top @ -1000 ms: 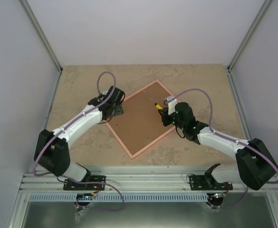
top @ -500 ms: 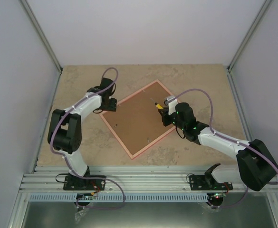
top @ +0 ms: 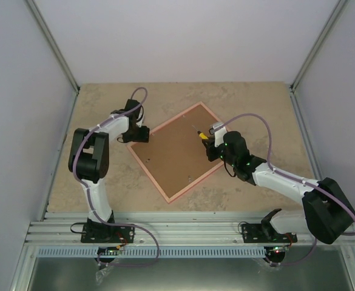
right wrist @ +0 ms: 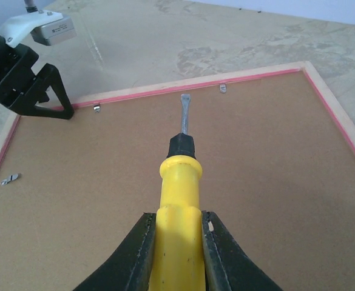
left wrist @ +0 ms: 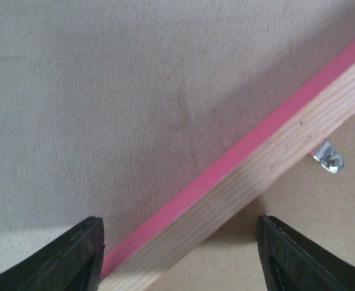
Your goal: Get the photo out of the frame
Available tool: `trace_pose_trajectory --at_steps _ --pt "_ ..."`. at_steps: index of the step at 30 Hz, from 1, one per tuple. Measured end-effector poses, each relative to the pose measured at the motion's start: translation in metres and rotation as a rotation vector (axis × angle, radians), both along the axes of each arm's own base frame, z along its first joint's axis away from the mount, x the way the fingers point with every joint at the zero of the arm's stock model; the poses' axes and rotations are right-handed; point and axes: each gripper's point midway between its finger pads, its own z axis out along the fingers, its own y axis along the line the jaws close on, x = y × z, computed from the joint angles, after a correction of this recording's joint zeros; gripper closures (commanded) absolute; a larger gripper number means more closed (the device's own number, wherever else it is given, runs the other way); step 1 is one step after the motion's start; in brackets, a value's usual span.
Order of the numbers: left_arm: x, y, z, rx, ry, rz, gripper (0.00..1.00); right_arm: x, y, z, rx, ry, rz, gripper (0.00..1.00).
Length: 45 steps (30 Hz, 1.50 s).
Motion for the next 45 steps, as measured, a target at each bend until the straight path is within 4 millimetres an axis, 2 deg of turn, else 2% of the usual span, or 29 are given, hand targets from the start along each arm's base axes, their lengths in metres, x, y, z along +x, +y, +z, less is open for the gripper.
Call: trace_pose_trajectory --at_steps 7,15,20,35,39,45 --pt "0.009 -0.003 -0.002 -0.048 0.011 0.002 0.42 -0.001 0.002 0.0 -0.006 -0.005 0.004 1.0" --pt "0.001 -0.01 -0.004 -0.104 0.028 -0.012 0.56 -0.001 0.001 0.0 -0.012 -0.009 -0.003 1.0" --pt "-0.018 -0.015 -0.004 -0.153 0.051 0.036 0.59 0.0 0.0 -0.002 -0.017 -0.005 -0.008 1.0" --pt "-0.102 -0.032 -0.006 -0.229 0.115 0.251 0.64 -0.003 0.004 -0.006 -0.024 0.009 0.023 1.0" --pt "-0.123 -0.041 -0.006 -0.238 0.108 0.301 0.64 -0.006 0.011 -0.007 -0.021 0.02 0.069 0.99" --pt "-0.15 -0.048 -0.006 -0.266 0.092 0.365 0.62 -0.013 0.034 -0.01 -0.032 0.035 0.161 1.0"
